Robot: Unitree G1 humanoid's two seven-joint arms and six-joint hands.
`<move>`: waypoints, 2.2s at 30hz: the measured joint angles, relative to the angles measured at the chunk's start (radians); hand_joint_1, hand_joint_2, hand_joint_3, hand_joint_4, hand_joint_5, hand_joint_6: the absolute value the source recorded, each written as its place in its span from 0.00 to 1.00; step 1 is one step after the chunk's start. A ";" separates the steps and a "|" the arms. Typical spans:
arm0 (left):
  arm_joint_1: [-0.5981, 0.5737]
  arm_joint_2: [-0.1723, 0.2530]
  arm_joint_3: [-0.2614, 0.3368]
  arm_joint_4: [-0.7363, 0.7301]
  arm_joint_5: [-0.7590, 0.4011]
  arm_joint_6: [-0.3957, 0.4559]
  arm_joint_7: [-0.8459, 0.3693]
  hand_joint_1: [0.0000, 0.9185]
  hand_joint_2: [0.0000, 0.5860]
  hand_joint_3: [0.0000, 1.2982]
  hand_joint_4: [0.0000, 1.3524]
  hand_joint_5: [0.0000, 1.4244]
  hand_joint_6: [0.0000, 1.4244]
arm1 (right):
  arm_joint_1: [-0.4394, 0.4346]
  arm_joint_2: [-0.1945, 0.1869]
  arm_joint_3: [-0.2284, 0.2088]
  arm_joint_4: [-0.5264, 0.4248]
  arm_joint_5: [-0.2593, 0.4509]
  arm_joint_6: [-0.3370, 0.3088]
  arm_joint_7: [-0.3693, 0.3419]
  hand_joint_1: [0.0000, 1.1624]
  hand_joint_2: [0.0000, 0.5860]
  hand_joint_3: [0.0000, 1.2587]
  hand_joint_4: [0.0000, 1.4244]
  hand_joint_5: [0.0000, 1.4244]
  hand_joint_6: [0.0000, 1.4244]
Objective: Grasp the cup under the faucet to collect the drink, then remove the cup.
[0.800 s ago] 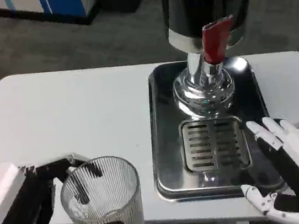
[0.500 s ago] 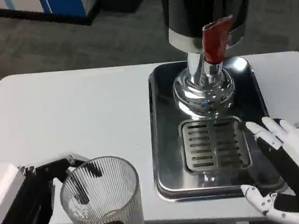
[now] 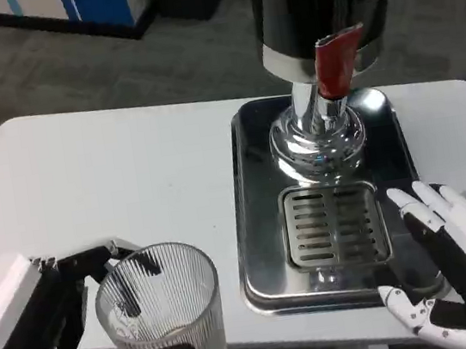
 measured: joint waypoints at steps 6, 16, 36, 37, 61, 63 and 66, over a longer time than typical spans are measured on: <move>-0.011 0.000 0.000 0.008 0.000 0.000 0.000 0.50 0.08 0.71 0.79 0.92 1.00 | 0.000 0.001 -0.004 -0.001 0.002 0.000 0.000 0.31 0.87 0.06 0.00 0.00 0.00; -0.182 0.002 -0.043 0.118 0.047 0.030 0.002 0.50 0.08 0.71 0.79 0.92 1.00 | -0.001 0.007 -0.022 -0.005 0.006 0.004 0.001 0.31 0.87 0.06 0.00 0.00 0.00; -0.634 -0.045 -0.325 0.446 0.228 0.070 0.101 0.49 0.08 0.71 0.79 0.92 1.00 | -0.022 0.015 -0.106 -0.004 0.046 0.032 -0.008 0.30 0.85 0.04 0.00 0.00 0.00; -0.643 -0.048 -0.329 0.454 0.229 0.070 0.105 0.49 0.08 0.71 0.79 0.92 1.00 | -0.022 0.014 -0.110 -0.004 0.048 0.032 -0.009 0.30 0.85 0.04 0.00 0.00 0.00; -0.779 -0.112 -0.477 0.557 0.294 0.097 0.140 0.47 0.10 0.70 0.78 0.91 1.00 | 0.011 -0.009 -0.204 -0.035 0.142 0.040 -0.028 0.28 0.86 0.04 0.00 0.00 0.00; -0.792 -0.120 -0.488 0.570 0.309 0.100 0.145 0.48 0.11 0.69 0.78 0.90 1.00 | 0.013 -0.013 -0.210 -0.035 0.148 0.041 -0.028 0.28 0.85 0.04 0.00 0.00 0.00; -0.822 -0.122 -0.505 0.590 0.319 0.107 0.151 0.48 0.11 0.69 0.76 0.88 1.00 | 0.015 -0.020 -0.220 -0.035 0.157 0.042 -0.030 0.28 0.85 0.04 0.00 0.00 0.00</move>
